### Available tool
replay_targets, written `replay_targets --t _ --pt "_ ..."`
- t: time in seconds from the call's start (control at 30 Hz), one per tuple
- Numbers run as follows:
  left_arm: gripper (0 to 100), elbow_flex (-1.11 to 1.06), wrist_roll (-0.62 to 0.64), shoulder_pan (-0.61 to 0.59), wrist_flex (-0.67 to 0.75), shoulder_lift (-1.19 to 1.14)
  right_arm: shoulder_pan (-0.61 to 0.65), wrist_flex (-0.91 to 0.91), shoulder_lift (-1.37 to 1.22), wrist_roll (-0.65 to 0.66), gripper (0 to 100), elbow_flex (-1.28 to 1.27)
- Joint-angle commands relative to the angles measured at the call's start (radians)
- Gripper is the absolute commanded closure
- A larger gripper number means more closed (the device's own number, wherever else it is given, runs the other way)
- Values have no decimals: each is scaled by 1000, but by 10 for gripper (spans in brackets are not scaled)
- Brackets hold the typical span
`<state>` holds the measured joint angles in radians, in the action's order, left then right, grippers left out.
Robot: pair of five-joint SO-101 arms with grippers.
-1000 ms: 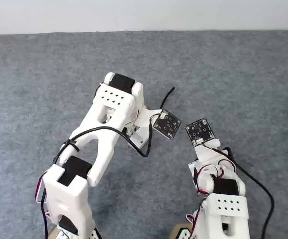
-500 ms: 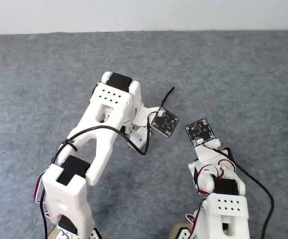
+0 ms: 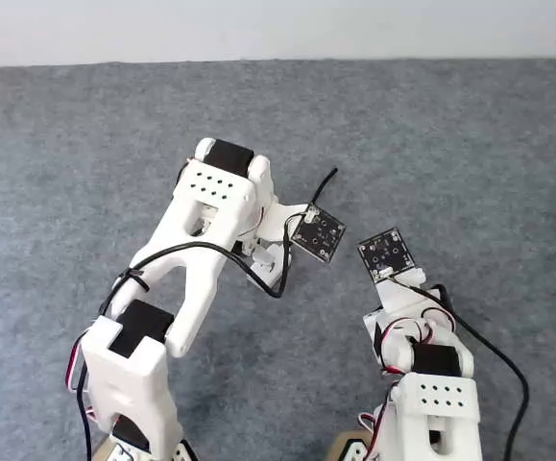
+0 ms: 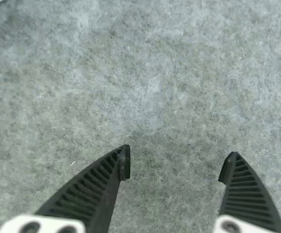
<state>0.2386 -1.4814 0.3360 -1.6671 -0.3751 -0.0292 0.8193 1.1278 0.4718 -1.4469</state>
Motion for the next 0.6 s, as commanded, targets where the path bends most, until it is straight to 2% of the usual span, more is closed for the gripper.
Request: replay_targets --t 0.0,0.43,0.57 --pt "987 -1 5 -8 8 8 -13 -25 15 3 684 9" --pt "987 -4 5 -8 -23 6 -13 -25 15 3 684 9" --pt "987 -65 5 11 -14 6 -13 -25 15 3 684 9"
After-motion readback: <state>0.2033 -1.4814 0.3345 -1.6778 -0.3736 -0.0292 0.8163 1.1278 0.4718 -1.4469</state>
